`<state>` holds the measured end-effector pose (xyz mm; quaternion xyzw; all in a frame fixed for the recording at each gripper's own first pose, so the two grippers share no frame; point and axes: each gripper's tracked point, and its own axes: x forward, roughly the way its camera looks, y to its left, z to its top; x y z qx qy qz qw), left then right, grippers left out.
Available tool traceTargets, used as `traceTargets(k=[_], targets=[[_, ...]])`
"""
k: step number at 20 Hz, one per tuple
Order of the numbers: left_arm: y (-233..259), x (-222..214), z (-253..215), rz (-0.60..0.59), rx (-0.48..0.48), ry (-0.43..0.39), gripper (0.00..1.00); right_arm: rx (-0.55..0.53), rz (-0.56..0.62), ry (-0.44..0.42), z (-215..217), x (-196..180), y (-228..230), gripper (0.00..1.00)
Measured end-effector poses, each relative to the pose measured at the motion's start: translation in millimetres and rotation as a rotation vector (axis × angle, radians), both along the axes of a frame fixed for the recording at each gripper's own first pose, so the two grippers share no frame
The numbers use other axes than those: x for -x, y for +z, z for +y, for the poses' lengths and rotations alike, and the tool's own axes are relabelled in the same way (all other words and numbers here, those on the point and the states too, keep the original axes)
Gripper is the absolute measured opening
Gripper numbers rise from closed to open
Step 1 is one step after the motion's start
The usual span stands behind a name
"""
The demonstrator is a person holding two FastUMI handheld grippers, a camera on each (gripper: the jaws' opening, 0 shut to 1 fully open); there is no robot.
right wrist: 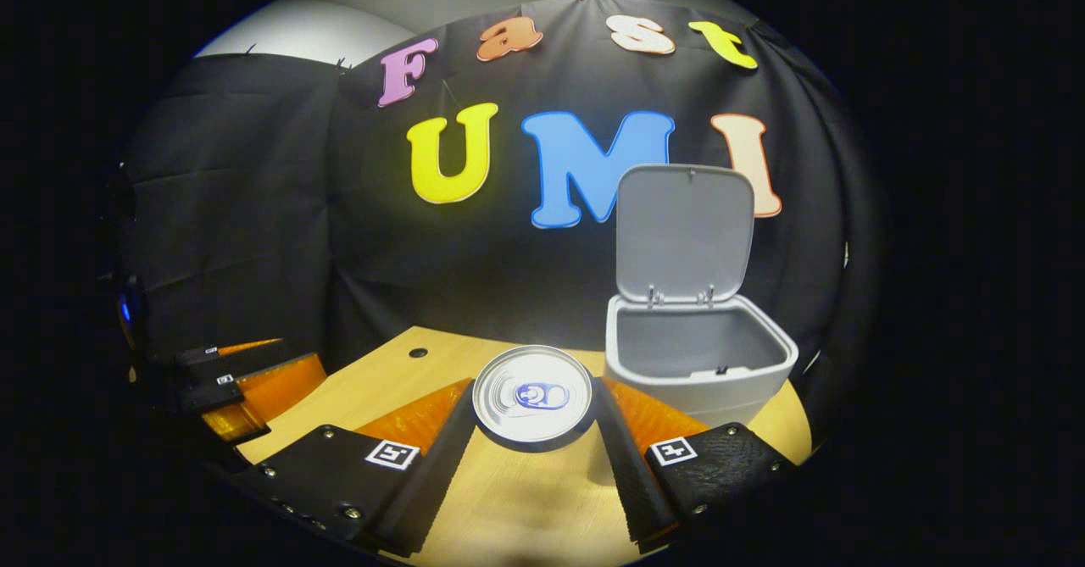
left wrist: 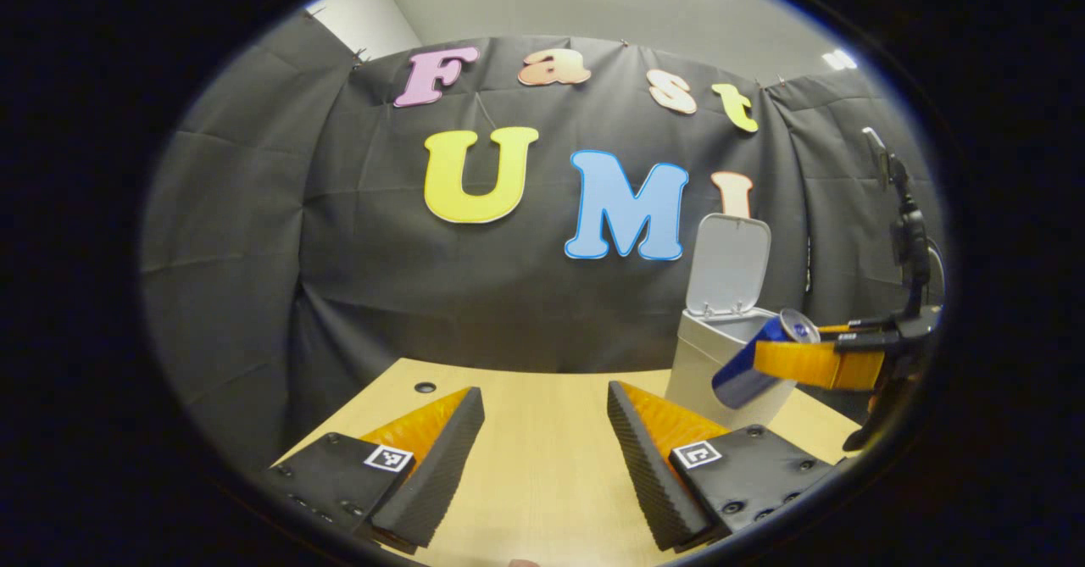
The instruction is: Press the lid of the desktop garbage bin to open it, pick up the crumpled paper on the desktop and throw it into the bin, then pick up the pop can on the desktop and drop it into the bin, and finally close the garbage bin lid.
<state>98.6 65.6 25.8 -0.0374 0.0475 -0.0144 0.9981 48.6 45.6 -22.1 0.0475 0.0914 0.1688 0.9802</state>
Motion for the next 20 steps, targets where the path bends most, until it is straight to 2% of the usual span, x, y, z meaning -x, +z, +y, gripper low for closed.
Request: traceTargets(k=[10,14,20], targets=[[-0.5,-0.6,-3.8,-0.002,-0.006,0.000,0.96,-0.002,-0.153,-0.126,-44.4,-41.6,40.6,0.84],[0.2,0.3,-8.6,-0.001,-0.007,-0.003,0.96,0.030,-0.126,-0.186,-65.1,-63.2,32.0,0.84],[1.4,-1.8,-12.5,0.001,-0.006,-0.002,0.96,0.052,-0.092,-0.215,-82.6,-85.9,18.9,0.84]])
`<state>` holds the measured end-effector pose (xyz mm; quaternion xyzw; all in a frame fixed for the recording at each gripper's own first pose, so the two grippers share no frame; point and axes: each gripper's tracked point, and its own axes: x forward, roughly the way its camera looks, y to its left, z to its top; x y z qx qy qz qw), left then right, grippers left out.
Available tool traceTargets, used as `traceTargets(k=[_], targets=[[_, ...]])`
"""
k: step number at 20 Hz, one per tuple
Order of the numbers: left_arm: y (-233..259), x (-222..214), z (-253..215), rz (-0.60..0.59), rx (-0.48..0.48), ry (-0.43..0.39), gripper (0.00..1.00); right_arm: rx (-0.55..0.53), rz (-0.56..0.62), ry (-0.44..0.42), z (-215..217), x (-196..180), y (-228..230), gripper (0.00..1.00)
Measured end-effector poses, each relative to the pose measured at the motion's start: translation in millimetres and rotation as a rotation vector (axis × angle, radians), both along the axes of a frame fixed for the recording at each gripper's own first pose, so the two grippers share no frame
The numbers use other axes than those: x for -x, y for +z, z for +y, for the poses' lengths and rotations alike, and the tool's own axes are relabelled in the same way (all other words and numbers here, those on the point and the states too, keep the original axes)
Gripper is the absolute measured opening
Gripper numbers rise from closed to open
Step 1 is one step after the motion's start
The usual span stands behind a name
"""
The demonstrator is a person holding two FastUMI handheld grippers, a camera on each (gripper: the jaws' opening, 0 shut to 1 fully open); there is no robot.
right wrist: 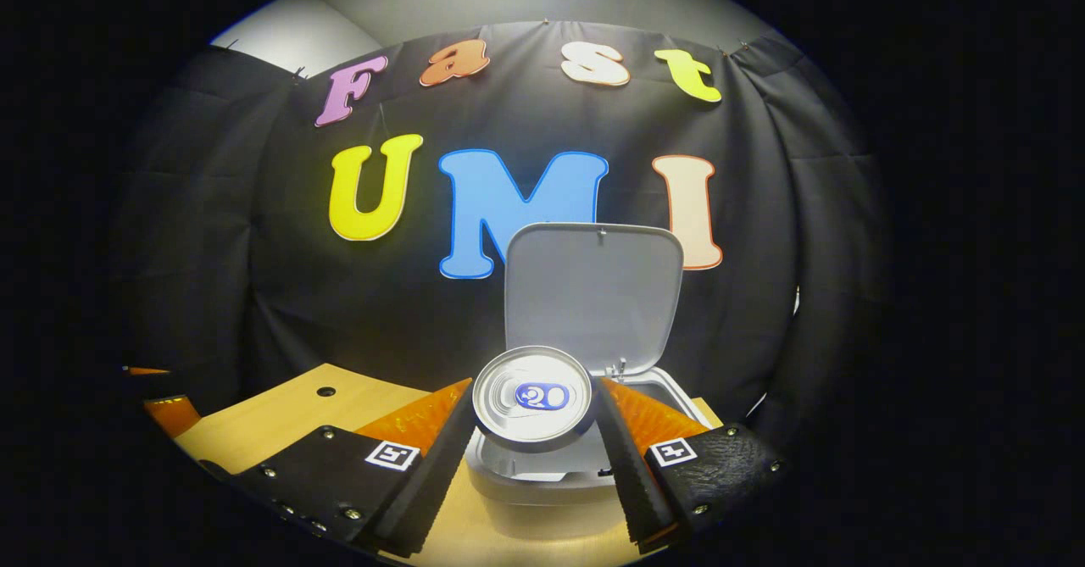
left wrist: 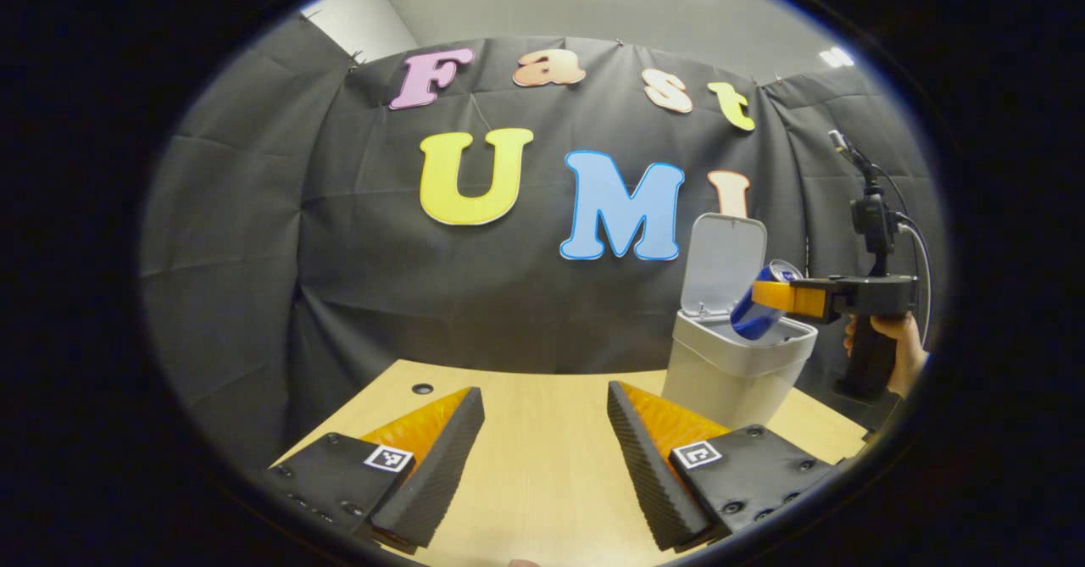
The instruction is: Press the lid of the desktop garbage bin to open it, pick up the crumpled paper on the desktop and throw it into the bin, then pick up the pop can on the desktop and drop it into the bin, and finally close the garbage bin lid.
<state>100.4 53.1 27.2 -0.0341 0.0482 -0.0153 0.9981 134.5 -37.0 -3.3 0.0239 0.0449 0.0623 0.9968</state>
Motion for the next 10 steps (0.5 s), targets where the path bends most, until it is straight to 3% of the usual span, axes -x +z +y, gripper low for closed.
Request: traceTargets(k=[10], targets=[[-0.8,-5.1,-5.4,-0.002,0.000,-0.006,0.96,0.027,0.041,-0.021,-9.2,-17.0,-16.3,0.87]])
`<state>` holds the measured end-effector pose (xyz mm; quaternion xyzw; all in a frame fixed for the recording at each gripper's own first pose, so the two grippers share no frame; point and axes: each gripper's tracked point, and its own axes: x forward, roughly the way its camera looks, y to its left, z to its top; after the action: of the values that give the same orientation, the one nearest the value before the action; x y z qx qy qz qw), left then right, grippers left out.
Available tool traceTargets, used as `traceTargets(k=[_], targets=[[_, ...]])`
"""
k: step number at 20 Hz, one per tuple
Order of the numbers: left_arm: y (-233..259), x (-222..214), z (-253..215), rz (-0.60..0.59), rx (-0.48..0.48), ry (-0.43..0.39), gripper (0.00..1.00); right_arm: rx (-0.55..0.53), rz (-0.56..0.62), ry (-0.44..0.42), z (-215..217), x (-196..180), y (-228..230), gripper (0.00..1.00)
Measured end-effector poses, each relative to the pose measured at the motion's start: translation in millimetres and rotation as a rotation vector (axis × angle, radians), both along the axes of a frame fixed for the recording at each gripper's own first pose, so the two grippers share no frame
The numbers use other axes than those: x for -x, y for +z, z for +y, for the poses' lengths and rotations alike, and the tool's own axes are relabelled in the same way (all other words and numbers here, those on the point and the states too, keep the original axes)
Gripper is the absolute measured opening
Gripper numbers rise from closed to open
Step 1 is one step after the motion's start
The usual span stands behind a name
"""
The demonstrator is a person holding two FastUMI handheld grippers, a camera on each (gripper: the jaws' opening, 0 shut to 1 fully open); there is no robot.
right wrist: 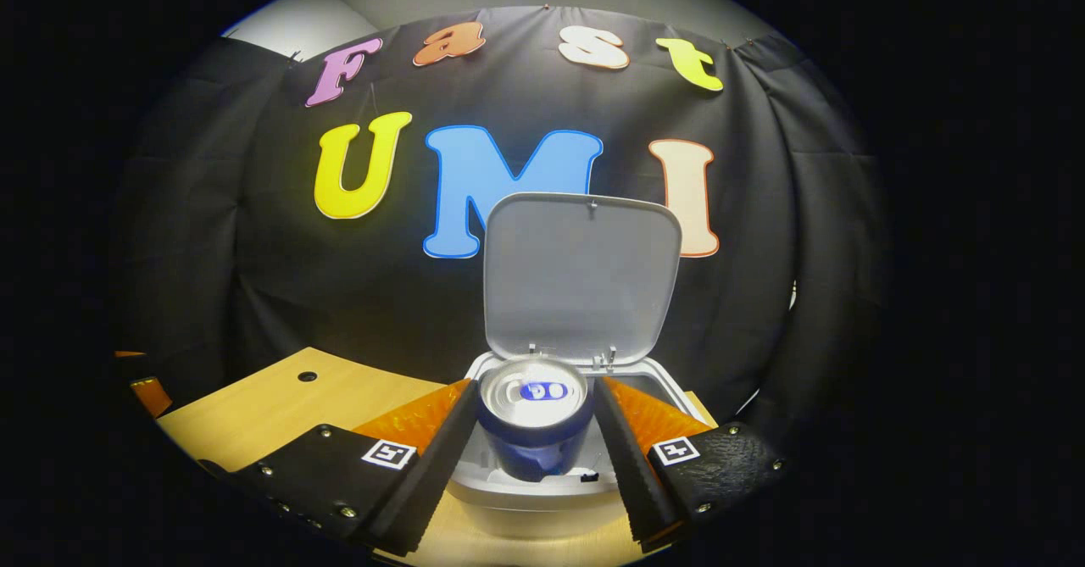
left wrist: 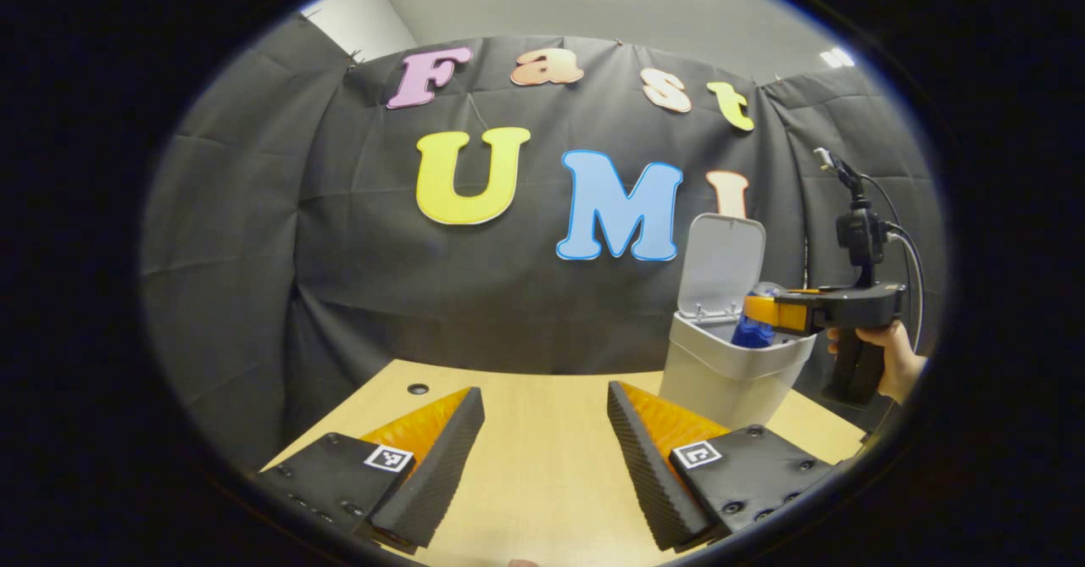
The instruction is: Press the lid of the desktop garbage bin to open it, pick up the crumpled paper on the desktop and throw it into the bin, then pick up the pop can on the desktop and drop it into the bin, and finally close the garbage bin lid.
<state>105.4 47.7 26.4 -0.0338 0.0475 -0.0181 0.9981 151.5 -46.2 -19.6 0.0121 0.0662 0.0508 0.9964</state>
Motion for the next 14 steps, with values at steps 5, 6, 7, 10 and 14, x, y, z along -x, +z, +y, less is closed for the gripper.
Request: traceTargets(k=[5,6,7,10,14], targets=[[0.4,-3.8,-2.5,0.000,0.007,-0.006,0.96,0.001,-0.016,-0.008,-4.4,-1.5,2.8,0.87],[0.2,-4.6,-3.2,0.000,0.007,-0.008,0.96,0.000,-0.019,-0.010,-5.2,-2.7,5.2,0.87],[1.3,-4.9,-4.9,-0.001,0.006,-0.011,0.96,0.003,-0.022,-0.013,-6.7,-4.1,6.9,0.87],[3.3,-6.5,-7.9,-0.003,0.009,-0.019,0.96,0.010,-0.042,-0.025,-12.7,-10.3,20.0,0.88],[4.7,-5.5,-10.2,-0.007,0.017,-0.025,0.96,0.040,-0.088,-0.038,-18.8,-19.9,45.2,0.88]])
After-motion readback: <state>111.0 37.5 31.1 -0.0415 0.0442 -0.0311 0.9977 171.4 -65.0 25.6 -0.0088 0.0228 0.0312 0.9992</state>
